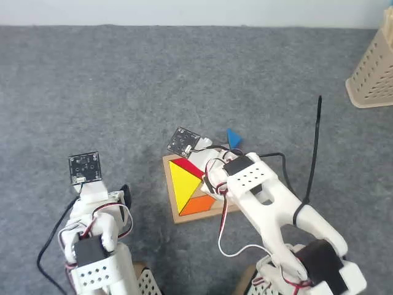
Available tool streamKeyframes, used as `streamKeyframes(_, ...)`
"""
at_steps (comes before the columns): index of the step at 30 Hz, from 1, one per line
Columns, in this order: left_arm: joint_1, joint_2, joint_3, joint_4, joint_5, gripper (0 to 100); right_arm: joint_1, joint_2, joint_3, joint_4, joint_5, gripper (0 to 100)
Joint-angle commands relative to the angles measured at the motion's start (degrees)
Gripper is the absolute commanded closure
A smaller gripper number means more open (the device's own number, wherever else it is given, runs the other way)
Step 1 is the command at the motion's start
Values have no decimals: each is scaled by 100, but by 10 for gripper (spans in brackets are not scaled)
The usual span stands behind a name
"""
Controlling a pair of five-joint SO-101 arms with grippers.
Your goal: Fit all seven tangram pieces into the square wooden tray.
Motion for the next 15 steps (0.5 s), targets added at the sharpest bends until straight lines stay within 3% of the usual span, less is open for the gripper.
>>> streamKeyframes(1,18,-88,-75,26,-26,784,84,-84,-44,101,-35,764)
streamKeyframes(4,18,-88,-75,26,-26,784,92,-84,-44,57,-62,783)
streamKeyframes(11,18,-88,-75,26,-26,784,101,-40,-105,-286,-79,956)
streamKeyframes(15,18,-88,-75,26,-26,784,75,-22,-97,-356,-44,976)
